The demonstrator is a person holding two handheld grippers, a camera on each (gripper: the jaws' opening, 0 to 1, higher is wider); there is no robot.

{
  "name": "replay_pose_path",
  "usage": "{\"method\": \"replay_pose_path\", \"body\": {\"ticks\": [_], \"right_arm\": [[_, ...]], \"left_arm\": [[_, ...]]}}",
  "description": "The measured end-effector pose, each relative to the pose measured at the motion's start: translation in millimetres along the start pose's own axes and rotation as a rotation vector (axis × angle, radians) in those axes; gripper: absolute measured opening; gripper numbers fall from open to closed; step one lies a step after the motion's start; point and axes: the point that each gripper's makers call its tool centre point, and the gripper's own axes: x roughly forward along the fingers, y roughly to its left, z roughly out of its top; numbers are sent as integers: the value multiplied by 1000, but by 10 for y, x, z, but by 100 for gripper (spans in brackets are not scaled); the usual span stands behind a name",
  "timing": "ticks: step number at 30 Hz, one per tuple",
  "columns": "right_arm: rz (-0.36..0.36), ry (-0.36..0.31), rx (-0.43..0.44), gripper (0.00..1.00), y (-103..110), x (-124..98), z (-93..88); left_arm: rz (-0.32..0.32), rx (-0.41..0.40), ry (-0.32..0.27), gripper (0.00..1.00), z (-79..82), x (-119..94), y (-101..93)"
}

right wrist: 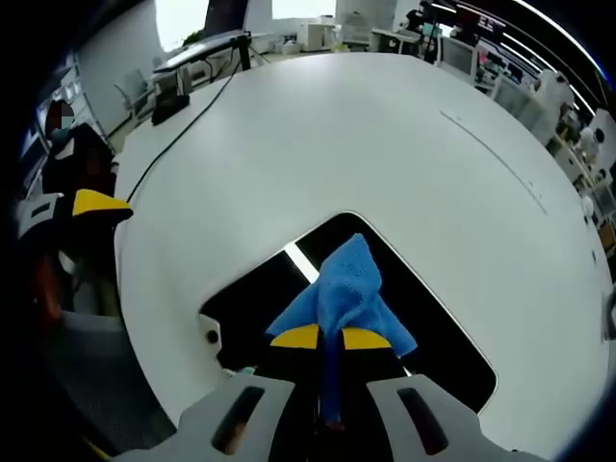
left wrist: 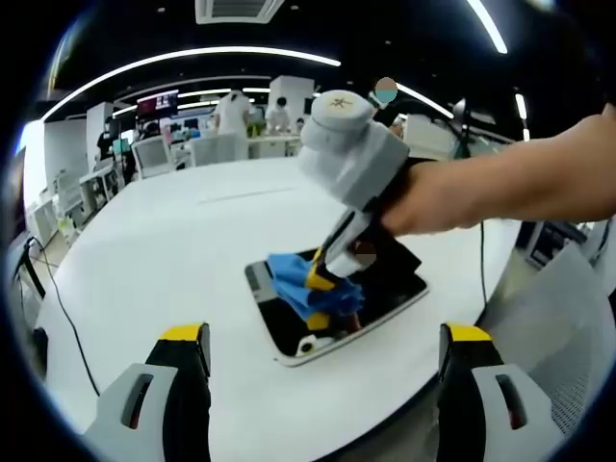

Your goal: Wipe the mirror surface with the cleaning cloth until all visible marks leave the cleaned area.

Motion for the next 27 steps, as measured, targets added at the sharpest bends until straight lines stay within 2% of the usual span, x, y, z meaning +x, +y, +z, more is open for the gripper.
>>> {"method": "replay_pose_path", "body": {"ticks": [27], "right_arm": [[24,-7,1,1,337,-139,-250]], "left_arm": [[-4,-3,16,99,-35,-17,-15]]}}
